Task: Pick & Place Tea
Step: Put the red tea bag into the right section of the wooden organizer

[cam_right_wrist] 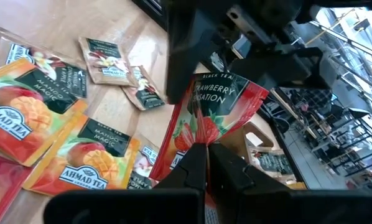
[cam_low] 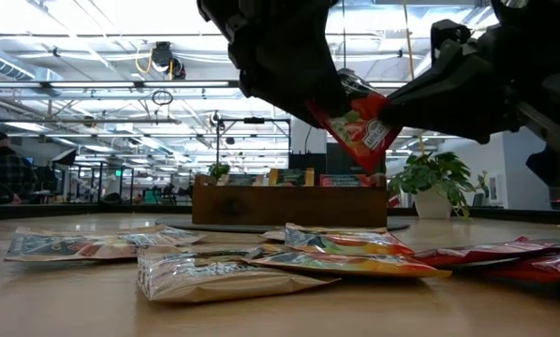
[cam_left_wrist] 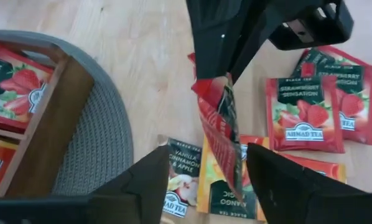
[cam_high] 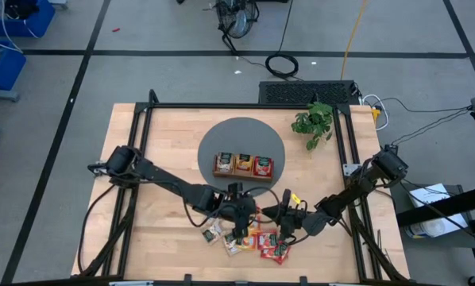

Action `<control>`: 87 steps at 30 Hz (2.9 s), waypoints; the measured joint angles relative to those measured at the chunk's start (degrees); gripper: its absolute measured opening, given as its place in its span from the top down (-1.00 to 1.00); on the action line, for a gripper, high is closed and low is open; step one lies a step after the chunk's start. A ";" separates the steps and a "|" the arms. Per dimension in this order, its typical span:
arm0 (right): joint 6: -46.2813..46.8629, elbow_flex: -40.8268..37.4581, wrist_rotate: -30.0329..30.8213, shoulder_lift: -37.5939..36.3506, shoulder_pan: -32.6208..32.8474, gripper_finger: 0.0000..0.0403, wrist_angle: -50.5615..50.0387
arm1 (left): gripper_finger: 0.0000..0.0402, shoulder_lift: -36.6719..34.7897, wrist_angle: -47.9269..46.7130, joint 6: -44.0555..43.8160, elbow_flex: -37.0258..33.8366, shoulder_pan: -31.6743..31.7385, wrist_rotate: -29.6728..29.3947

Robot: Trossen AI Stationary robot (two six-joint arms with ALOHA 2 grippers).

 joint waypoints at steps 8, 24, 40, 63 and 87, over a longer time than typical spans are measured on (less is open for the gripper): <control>0.06 0.00 0.23 0.00 0.00 0.98 0.32 | 0.90 -0.02 0.31 2.52 0.00 0.05 0.00; 17.80 -0.04 -0.03 -2.44 1.92 0.45 -5.10 | 0.98 -0.07 -5.92 3.44 0.00 -3.13 -7.83; 36.32 2.98 -29.65 -12.15 -12.10 0.01 -13.52 | 0.99 1.62 -4.26 4.07 0.02 -4.89 -11.94; 36.13 10.71 -34.80 -11.11 -16.87 0.23 -31.47 | 0.99 1.79 -3.69 4.30 -0.02 -3.10 -10.08; 37.69 15.39 -41.77 -7.75 -18.12 0.99 -38.70 | 0.99 1.79 -4.66 4.53 -0.02 -3.08 -10.10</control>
